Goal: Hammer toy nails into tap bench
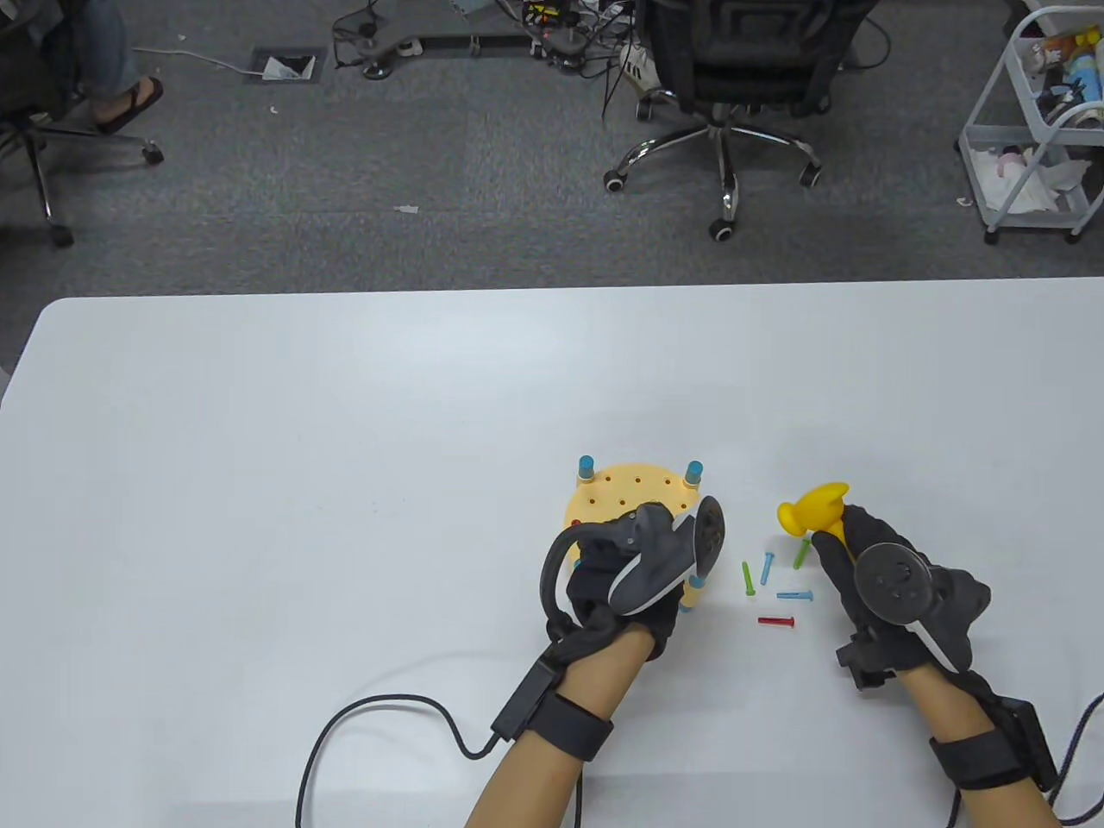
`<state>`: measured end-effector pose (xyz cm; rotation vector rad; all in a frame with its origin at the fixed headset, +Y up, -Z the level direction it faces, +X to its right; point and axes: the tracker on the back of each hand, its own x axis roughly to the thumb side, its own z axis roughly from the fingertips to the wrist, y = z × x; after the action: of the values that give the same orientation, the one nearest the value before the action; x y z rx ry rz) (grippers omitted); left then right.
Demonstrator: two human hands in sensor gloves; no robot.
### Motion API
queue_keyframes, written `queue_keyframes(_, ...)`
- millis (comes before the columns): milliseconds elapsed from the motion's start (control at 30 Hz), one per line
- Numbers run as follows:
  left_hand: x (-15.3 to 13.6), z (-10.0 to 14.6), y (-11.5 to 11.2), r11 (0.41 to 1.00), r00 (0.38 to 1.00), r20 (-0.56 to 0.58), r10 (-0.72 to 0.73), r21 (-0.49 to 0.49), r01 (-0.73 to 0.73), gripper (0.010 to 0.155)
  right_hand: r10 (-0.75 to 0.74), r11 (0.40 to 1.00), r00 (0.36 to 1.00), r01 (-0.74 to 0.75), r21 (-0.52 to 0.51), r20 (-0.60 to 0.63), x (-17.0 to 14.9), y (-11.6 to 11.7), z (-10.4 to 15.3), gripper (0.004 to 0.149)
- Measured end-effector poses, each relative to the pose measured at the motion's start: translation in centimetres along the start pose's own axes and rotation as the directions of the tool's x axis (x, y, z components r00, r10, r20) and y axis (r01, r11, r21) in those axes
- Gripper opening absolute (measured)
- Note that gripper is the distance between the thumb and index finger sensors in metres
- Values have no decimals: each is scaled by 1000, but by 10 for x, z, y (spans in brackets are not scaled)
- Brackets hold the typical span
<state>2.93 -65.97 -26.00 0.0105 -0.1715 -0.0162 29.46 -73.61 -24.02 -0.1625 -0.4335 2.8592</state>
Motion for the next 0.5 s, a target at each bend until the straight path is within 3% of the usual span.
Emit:
queue_keyframes(67, -19, 13, 11, 996, 1000, -8, -9, 94, 10, 59, -12, 1000, 1000, 12, -4, 4, 0, -1, 0, 65)
queue_keyframes(167, -47, 23, 5, 991, 999, -27, -17, 136, 21, 64, -23, 1000, 1000, 24, -18, 19, 4, -3, 1, 65)
queue_keyframes(300, -71, 24, -27, 996, 998, 23, 53, 74, -54, 72, -34, 999, 998, 36, -40, 61, 14, -6, 4, 65)
queue_keyframes(500, -80, 18, -60, 976, 974, 75, 213, 26, -216, 62, -52, 997, 978, 62, -43, 200, 36, -9, 7, 65)
